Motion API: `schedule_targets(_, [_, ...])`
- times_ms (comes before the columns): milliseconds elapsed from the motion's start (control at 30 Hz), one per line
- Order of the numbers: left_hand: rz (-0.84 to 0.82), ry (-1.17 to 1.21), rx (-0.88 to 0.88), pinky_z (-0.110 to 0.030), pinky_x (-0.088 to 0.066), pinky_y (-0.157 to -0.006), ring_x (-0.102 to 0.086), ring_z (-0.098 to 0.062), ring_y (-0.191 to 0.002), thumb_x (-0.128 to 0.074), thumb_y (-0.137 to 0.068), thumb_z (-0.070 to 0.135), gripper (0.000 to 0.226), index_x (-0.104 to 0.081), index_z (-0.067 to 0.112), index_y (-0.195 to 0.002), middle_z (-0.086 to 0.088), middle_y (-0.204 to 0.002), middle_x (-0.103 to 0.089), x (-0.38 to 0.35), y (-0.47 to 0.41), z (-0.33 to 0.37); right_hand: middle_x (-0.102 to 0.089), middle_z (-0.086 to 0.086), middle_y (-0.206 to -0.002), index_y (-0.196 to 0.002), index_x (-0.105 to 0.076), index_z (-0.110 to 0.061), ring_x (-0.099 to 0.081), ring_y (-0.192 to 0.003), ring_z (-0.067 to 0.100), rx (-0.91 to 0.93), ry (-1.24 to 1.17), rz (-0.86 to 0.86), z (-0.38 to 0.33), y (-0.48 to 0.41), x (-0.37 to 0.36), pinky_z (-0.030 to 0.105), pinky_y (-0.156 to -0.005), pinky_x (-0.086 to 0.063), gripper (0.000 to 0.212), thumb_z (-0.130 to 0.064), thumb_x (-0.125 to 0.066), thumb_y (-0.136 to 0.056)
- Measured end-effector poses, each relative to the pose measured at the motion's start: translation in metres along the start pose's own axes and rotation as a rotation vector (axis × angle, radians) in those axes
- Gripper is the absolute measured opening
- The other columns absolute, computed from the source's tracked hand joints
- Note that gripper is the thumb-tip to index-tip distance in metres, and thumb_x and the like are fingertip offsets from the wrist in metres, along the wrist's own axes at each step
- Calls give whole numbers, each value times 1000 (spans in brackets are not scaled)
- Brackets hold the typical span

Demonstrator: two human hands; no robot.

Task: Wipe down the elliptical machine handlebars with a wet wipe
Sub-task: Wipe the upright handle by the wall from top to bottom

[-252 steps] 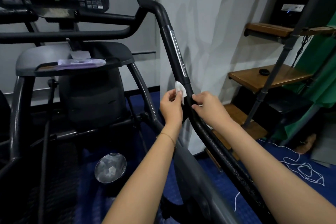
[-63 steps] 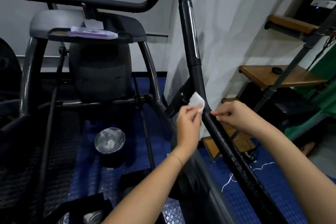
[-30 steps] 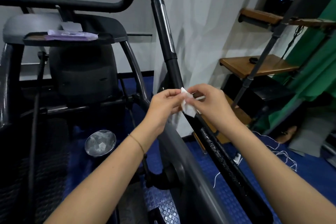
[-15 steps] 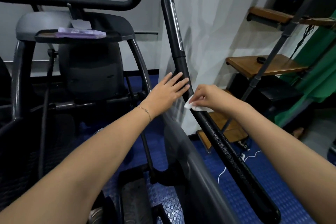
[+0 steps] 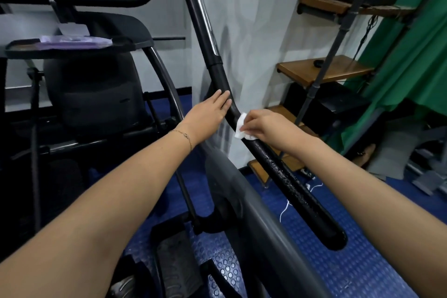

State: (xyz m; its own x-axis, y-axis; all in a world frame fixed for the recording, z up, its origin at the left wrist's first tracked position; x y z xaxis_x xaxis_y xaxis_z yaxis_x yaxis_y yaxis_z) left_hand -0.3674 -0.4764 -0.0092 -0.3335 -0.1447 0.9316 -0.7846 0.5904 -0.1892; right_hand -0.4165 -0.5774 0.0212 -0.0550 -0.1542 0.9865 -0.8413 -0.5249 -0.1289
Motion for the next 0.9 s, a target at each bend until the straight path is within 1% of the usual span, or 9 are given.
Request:
schedule_targets(233, [1,101,44,-36,-43,-100,-8,-25,-146,-36,-92,-1,61,-15,5,-149,-11,-158,-6,12,-1,1,-59,9,-107,-111,-68,-10,-59,-97,27,-25,98,-50,-9,19,1,42,-83,-46,25,-10,-54,-90])
schedule_targets(400, [81,211,-23,-34,-41,-100,-29,-26,-139,-39,-92,0,56,-32,15,-145,-9,-155,-18,20,14,5,-59,10,-106,-112,-67,-11,-58,-98,25,-111,26,-36,-9,49,3,30,-81,-43,27,-7,-55,-89])
schedule_targets(467, [71,217,-51,-32,-41,-98,-40,-25,-131,-37,-93,1,54,-32,12,-145,-7,-151,-27,19,18,17,-60,9,-106,-111,-68,-12,-58,-98,23,-141,-15,-48,-8,62,5,28,-81,-42,26,-8,-57,-88])
schedule_targets(567, [0,302,16,-35,-42,-100,-40,-25,-132,-36,-91,-1,59,-27,13,-147,-4,-152,-29,17,19,20,-59,5,-100,-109,-69,-14,-57,-98,23,-211,-84,-29,-1,56,4,30,-82,-43,24,-10,-58,-88])
schedule_targets(600, [-33,327,28,-34,-43,-97,-41,-26,-131,-35,-90,-3,62,-25,16,-148,-4,-153,-27,18,20,21,-56,0,-93,-109,-69,-14,-57,-98,22,-231,-108,-10,1,52,4,27,-79,-40,24,-10,-57,-89])
schedule_targets(667, [-90,342,20,-32,-46,-80,-49,-29,-123,-34,-87,-8,71,-20,22,-149,-6,-155,-22,19,22,25,-44,-13,-78,-109,-69,-14,-54,-94,20,-241,-113,21,1,51,5,17,-71,-31,24,-9,-57,-89])
schedule_targets(733, [-97,348,17,-31,-44,-71,-53,-30,-117,-35,-86,-9,72,-21,23,-149,-7,-156,-19,21,28,31,-40,-15,-74,-107,-70,-14,-50,-88,15,-233,-114,5,3,58,5,15,-65,-29,24,-8,-58,-88])
schedule_targets(833, [17,379,7,-34,-50,-81,-52,-26,-116,-39,-87,-6,64,-33,21,-144,-3,-149,-31,24,34,37,-50,-7,-83,-104,-72,-17,-54,-89,16,-220,-165,-21,8,75,5,16,-70,-35,21,-12,-61,-87])
schedule_targets(900, [32,415,10,-33,-49,-86,-53,-22,-117,-39,-87,-5,61,-38,22,-142,1,-146,-36,24,35,40,-48,-10,-78,-104,-72,-17,-54,-84,14,-232,-208,2,11,77,7,8,-66,-34,21,-14,-61,-87])
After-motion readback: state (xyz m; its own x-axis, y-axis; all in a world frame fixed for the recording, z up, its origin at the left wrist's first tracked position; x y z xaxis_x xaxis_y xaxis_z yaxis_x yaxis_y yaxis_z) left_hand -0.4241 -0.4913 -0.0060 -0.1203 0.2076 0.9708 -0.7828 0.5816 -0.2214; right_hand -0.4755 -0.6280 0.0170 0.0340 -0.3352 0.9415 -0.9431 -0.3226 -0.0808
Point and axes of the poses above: each hand's wrist, its own y-axis away from the middle knuckle, its own x-axis out of the back of the hand, z = x × y, the point moved 7 cm from there along -y, towards the middle knuckle
